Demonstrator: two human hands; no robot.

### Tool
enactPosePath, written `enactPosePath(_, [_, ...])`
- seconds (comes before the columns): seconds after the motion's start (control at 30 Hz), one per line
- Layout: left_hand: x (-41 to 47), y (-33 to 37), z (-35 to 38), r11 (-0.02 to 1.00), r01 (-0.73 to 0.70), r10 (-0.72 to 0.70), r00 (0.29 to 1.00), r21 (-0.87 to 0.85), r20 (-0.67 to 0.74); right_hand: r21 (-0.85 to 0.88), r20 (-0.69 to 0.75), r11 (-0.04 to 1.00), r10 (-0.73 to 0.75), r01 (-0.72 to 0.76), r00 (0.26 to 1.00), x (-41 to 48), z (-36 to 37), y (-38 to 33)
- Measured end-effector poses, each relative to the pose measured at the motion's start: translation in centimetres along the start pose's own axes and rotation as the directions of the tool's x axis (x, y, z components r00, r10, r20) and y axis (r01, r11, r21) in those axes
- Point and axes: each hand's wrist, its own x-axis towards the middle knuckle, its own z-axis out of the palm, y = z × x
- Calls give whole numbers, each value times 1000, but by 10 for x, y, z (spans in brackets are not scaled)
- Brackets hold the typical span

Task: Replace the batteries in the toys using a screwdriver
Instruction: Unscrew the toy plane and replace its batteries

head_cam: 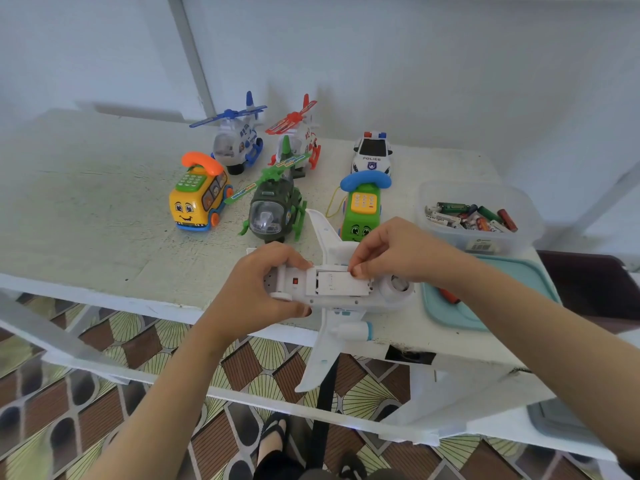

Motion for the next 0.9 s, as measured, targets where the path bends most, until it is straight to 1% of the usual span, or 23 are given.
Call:
enactPosePath(0.13, [1, -1, 0, 1000, 5, -5, 1000, 0, 2, 23, 15, 999, 25, -25, 1000, -3, 1, -1])
enactPosePath(0.3, [1, 0, 0, 1000, 18, -18, 1000, -7, 7, 34, -72, 999, 22, -19, 997, -4, 4, 1])
enactPosePath(0.47, [2, 1, 0, 999, 32, -32, 999, -13, 6, -34, -97, 999, 6, -10, 995, -7, 4, -2])
enactPosePath(0.6, [3, 0, -1, 999, 40, -40, 999, -16, 12, -65, -98, 998, 6, -12, 995, -6, 0, -6])
enactPosePath(0.9, [4, -2, -2, 999, 46, -46, 999, -7, 19, -60, -62, 998, 7, -10, 998, -4, 0, -6])
